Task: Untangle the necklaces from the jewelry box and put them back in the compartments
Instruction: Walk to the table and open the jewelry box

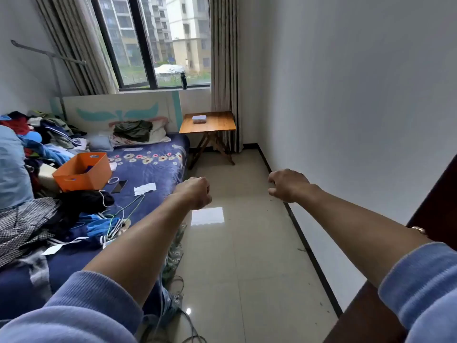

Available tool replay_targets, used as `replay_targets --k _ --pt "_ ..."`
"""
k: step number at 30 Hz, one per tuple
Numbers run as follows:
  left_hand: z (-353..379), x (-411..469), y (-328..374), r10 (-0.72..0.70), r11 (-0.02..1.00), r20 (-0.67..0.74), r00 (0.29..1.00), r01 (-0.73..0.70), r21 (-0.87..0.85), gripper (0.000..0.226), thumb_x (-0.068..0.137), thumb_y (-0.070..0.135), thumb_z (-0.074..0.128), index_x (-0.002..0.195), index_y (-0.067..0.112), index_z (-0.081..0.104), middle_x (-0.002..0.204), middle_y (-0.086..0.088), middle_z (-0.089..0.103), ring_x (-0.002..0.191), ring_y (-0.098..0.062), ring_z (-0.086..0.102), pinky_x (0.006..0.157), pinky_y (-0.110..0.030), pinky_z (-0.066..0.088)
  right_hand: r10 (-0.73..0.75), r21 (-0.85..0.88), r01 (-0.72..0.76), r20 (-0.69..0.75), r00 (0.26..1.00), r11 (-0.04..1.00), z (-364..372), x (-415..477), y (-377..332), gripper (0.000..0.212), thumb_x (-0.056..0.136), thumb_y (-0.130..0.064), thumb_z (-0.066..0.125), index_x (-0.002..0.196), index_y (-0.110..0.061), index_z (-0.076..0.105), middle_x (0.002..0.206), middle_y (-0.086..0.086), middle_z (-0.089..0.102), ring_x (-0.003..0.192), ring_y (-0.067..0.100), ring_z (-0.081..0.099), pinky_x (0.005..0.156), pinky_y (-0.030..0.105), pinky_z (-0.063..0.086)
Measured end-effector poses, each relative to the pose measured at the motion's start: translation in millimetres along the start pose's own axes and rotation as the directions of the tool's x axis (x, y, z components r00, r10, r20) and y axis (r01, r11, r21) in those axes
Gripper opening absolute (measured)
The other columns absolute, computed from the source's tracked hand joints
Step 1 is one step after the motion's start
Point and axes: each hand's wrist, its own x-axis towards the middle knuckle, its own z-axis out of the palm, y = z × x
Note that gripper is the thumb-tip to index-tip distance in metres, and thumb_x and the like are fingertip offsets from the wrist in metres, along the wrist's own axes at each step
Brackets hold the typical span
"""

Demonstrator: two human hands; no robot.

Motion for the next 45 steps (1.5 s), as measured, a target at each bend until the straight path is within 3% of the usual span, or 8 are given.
replay_targets --k 4,12,25,30,35,45 --pt "24.2 33.3 3.1 -0.003 1.000 0.055 0.998 0.002 0.013 0.004 0.080 0.028 0.059 0.079 0.024 0.057 0.104 -0.011 0.066 0.090 -0.031 0.060 0.071 -0.030 0.042 0.019 -0.005 -0.019 0.045 0.999 1.000 19.0 28.7 11.1 0.039 0.089 -0.036 0.057 0.126 -0.022 0.057 0.127 0.005 0.060 0.110 0.027 0.058 0.087 0.035 0.047" --pt "74.2 135.7 12.2 -0.045 0.999 0.135 0.990 0.044 0.009 0.016 0.083 0.026 0.059 0.096 0.020 0.067 0.107 -0.008 0.068 0.095 -0.029 0.063 0.074 -0.030 0.046 -0.024 0.024 0.021 0.134 0.991 0.999 71.3 142.3 55.7 0.043 0.088 -0.038 0.060 0.128 -0.022 0.057 0.131 0.005 0.059 0.114 0.026 0.057 0.090 0.037 0.049" --pt "103.1 308.2 -6.0 -0.148 0.988 0.215 0.965 0.151 0.000 0.010 0.084 0.027 0.061 0.091 0.020 0.063 0.100 -0.007 0.067 0.088 -0.028 0.062 0.071 -0.033 0.050 -0.082 0.017 0.081 0.241 0.967 0.997 101.7 343.4 99.0 0.039 0.089 -0.041 0.059 0.123 -0.023 0.058 0.126 0.007 0.060 0.107 0.029 0.060 0.087 0.039 0.051" --pt "115.0 402.6 -27.2 -0.152 0.988 0.233 0.960 0.156 0.003 0.013 0.085 0.026 0.059 0.093 0.017 0.064 0.098 -0.007 0.067 0.086 -0.028 0.063 0.071 -0.034 0.051 -0.095 0.008 0.096 0.252 0.963 0.995 120.8 437.2 100.9 0.032 0.089 -0.039 0.059 0.115 -0.021 0.062 0.119 0.007 0.063 0.101 0.029 0.061 0.083 0.037 0.051" --pt "120.1 510.1 -46.2 -0.130 0.991 0.279 0.952 0.134 0.003 0.016 0.085 0.025 0.058 0.096 0.016 0.065 0.099 -0.008 0.066 0.088 -0.030 0.063 0.078 -0.036 0.054 -0.081 0.014 0.080 0.291 0.953 0.997 129.1 539.1 103.7 0.036 0.090 -0.039 0.059 0.120 -0.021 0.060 0.123 0.008 0.062 0.104 0.029 0.060 0.087 0.040 0.052" --pt "132.8 712.6 -54.8 -0.099 0.994 0.318 0.943 0.109 -0.014 0.010 0.081 0.024 0.056 0.086 0.019 0.062 0.095 -0.007 0.064 0.083 -0.029 0.061 0.070 -0.032 0.049 -0.069 0.043 0.058 0.333 0.940 0.997 136.6 727.9 138.6 0.041 0.091 -0.041 0.056 0.128 -0.023 0.056 0.131 0.006 0.058 0.114 0.029 0.057 0.091 0.039 0.049"
